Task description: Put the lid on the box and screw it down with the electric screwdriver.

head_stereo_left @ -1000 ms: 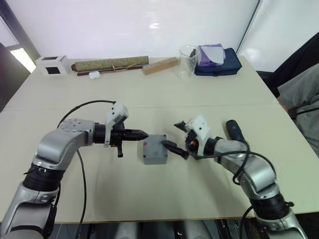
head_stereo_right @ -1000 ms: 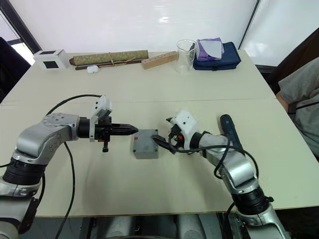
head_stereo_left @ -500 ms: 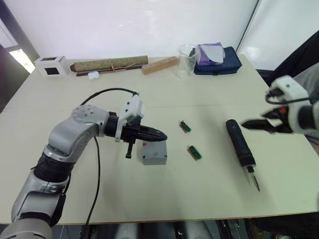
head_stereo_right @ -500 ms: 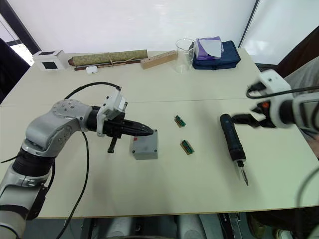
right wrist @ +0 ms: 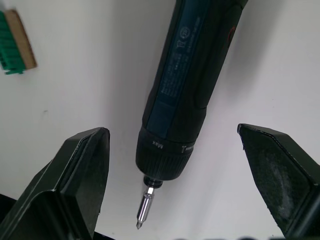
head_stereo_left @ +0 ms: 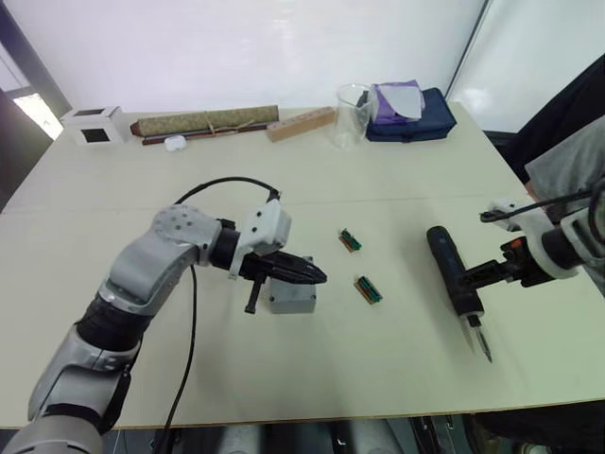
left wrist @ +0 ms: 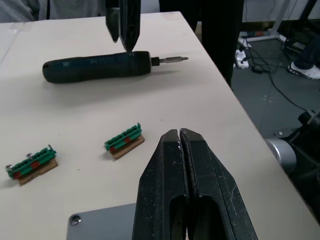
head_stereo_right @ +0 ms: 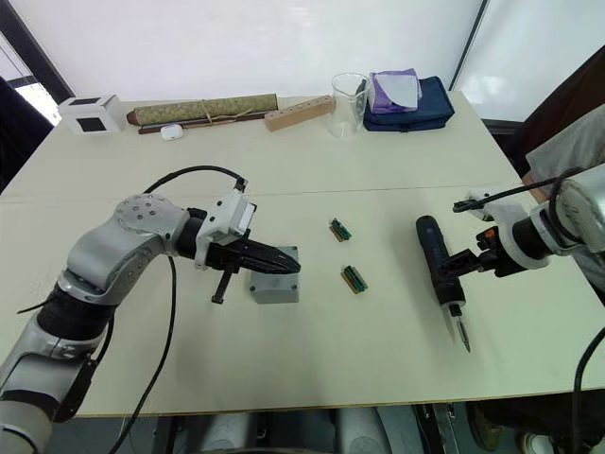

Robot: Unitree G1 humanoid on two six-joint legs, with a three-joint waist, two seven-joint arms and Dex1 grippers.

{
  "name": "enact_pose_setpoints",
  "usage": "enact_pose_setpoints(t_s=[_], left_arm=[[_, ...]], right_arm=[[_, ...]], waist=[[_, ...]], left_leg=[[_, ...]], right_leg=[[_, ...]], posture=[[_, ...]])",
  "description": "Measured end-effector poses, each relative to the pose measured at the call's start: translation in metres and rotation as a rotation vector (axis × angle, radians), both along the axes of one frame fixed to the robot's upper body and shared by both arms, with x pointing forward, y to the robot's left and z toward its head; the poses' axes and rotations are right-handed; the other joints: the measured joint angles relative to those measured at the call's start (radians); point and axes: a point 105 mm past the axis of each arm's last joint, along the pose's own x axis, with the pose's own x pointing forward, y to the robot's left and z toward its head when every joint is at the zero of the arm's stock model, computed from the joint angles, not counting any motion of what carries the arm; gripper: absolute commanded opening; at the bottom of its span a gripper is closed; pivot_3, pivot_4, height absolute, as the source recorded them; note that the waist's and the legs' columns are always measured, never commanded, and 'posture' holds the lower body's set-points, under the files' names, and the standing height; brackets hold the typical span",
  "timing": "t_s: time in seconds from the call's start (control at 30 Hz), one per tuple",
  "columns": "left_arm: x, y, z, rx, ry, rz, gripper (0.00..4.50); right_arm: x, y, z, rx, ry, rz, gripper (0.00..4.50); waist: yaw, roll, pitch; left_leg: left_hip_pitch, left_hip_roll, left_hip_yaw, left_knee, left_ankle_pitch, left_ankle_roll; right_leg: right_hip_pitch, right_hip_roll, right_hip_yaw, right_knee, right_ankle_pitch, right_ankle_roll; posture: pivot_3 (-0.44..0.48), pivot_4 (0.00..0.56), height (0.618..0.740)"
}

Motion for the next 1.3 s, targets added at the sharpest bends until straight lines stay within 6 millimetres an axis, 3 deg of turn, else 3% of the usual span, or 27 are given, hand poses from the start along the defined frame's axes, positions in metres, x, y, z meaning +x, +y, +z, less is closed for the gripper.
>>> enact_pose_setpoints(t_s=[0.33,0.43,0.57,0.63,0.87,1.07,1.1,1.17,1.23,1.27,1.3], left_arm=[[-0.011,0.006,-0.012,-0.004,0.035,0.112,0.0],[-0.009,0.006,-0.012,-0.007,0.038,0.145,0.0],[-0.016,0.005,-0.012,-0.01,0.055,0.134,0.0],[-0.018,0.005,-0.011,-0.008,0.059,0.12,0.0],[-0.02,0.005,-0.009,0.002,0.066,0.076,0.0],[-0.001,0.018,-0.012,0.023,0.087,0.128,0.0],[0.002,0.021,-0.014,0.034,0.089,0.139,0.0],[0.012,0.032,-0.02,0.055,0.122,0.188,0.0],[0.016,0.035,-0.022,0.058,0.133,0.207,0.0],[0.02,0.038,-0.022,0.053,0.142,0.226,0.0],[0.022,0.04,-0.022,0.051,0.145,0.236,0.0]], right_arm=[[0.009,0.018,-0.033,-0.042,0.121,0.044,4.41],[0.009,0.017,-0.035,-0.067,0.124,0.053,3.84],[0.009,0.015,-0.037,-0.1,0.123,0.068,2.47],[0.009,0.016,-0.037,-0.098,0.123,0.075,2.14],[0.012,0.018,-0.04,-0.09,0.113,0.059,2.13],[0.031,0.016,-0.035,-0.043,0.055,0.009,2.13],[0.038,0.019,-0.03,-0.015,0.031,-0.011,2.13],[0.065,0.027,0.016,0.16,-0.18,-0.044,2.13],[0.075,0.034,0.053,0.304,-0.34,-0.045,2.13],[0.08,0.048,0.093,0.461,-0.53,0.009,2.13],[0.078,0.055,0.111,0.532,-0.622,0.043,2.13]], waist=[[0.003,-0.001,0.0],[0.004,-0.002,-0.001],[0.003,-0.002,-0.001],[0.003,-0.002,-0.001],[0.0,-0.007,-0.004],[-0.015,-0.006,-0.003],[-0.021,-0.005,-0.002],[-0.025,0.007,0.004],[-0.024,0.007,0.004],[-0.022,0.006,0.005],[-0.022,0.006,0.004]], left_leg=[[0.0,0.0,-0.001,0.001,0.0,0.0],[0.0,0.0,-0.001,0.001,0.0,0.0],[0.0,0.0,-0.002,0.001,0.0,0.0],[0.0,0.0,-0.003,0.001,0.0,0.0],[0.002,0.0,-0.003,0.001,0.0,0.0],[0.003,0.001,-0.001,0.001,0.0,0.0],[0.003,0.001,0.0,0.001,0.0,0.0],[-0.002,0.0,0.001,0.001,0.0,0.0],[-0.002,0.0,0.0,-0.001,0.0,0.0],[-0.002,0.001,-0.001,-0.002,0.0,0.0],[-0.002,0.002,-0.002,-0.003,0.0,0.001]], right_leg=[[0.0,0.0,-0.001,0.0,0.0,0.0],[0.001,0.0,-0.001,0.0,0.0,0.0],[0.001,0.001,-0.002,0.0,0.0,0.0],[0.001,0.001,-0.002,0.0,0.0,0.0],[0.003,0.001,-0.003,0.0,0.0,0.0],[0.003,0.001,-0.002,0.0,0.002,-0.003],[0.003,0.001,-0.001,0.0,0.002,-0.003],[-0.004,0.001,0.001,0.002,0.004,0.0],[-0.005,0.001,0.001,0.005,0.003,0.0],[-0.005,0.003,0.0,0.004,0.002,-0.002],[-0.005,0.003,-0.001,0.003,0.001,-0.002]], posture=[[0.0,0.15,0.74],[0.0,0.15,0.74],[0.0,0.15,0.74],[0.0,0.15,0.74],[0.0,0.15,0.74],[0.0,0.15,0.74],[0.0,0.15,0.74],[0.0,0.15,0.74],[0.0,0.15,0.74],[0.0,0.15,0.74],[0.0,0.15,0.74]])
